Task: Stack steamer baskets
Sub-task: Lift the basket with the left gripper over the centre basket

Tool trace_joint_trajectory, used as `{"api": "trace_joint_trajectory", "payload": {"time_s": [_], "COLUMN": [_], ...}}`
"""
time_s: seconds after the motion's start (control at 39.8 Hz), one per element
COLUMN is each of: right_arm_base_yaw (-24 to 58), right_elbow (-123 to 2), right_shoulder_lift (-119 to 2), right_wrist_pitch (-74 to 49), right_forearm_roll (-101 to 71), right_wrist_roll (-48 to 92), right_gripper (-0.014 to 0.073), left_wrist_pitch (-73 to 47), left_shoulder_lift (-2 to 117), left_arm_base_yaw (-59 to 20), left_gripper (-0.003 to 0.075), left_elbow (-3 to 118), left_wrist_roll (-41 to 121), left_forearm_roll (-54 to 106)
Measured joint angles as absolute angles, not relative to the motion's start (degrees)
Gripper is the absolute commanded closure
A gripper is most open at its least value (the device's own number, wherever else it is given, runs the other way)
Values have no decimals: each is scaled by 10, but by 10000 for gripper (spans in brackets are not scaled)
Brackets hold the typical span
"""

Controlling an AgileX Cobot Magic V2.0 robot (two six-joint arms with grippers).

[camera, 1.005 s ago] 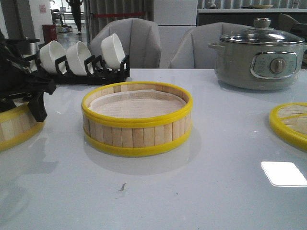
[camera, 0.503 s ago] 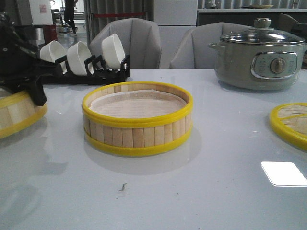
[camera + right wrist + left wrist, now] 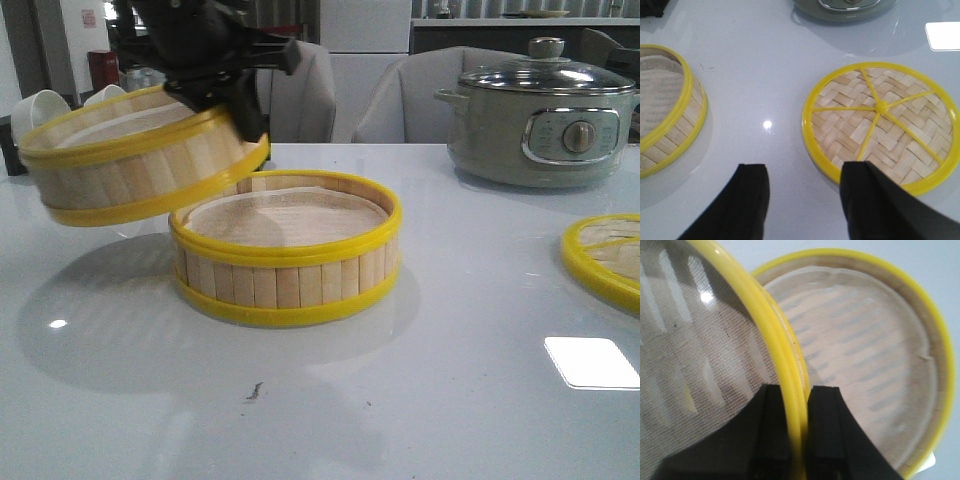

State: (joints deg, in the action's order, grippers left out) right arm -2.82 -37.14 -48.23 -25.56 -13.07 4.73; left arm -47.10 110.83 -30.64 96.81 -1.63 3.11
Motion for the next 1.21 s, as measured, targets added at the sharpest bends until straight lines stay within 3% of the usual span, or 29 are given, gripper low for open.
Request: {"api": "trace_joint_trajectory", "payload": {"time_s": [0.43, 1.21], "right_arm_base_yaw": [-28, -28], "right_elbow": [-371, -371], "right_shoulder_lift": [-482, -482], "right_wrist_pitch": [-256, -256], "right_forearm_roll": [-131, -131], "right_wrist_roll": [47, 47], "right_gripper": [148, 148], "left_wrist_pitch": [-429, -419], "left_shoulder_lift": [1112, 1141], "left_arm_base_yaw": [-414, -431], "left_gripper": [635, 635], "left_elbow": [969, 970], "left_wrist_roll": [-16, -16], "left_forearm_roll": [34, 34]}}
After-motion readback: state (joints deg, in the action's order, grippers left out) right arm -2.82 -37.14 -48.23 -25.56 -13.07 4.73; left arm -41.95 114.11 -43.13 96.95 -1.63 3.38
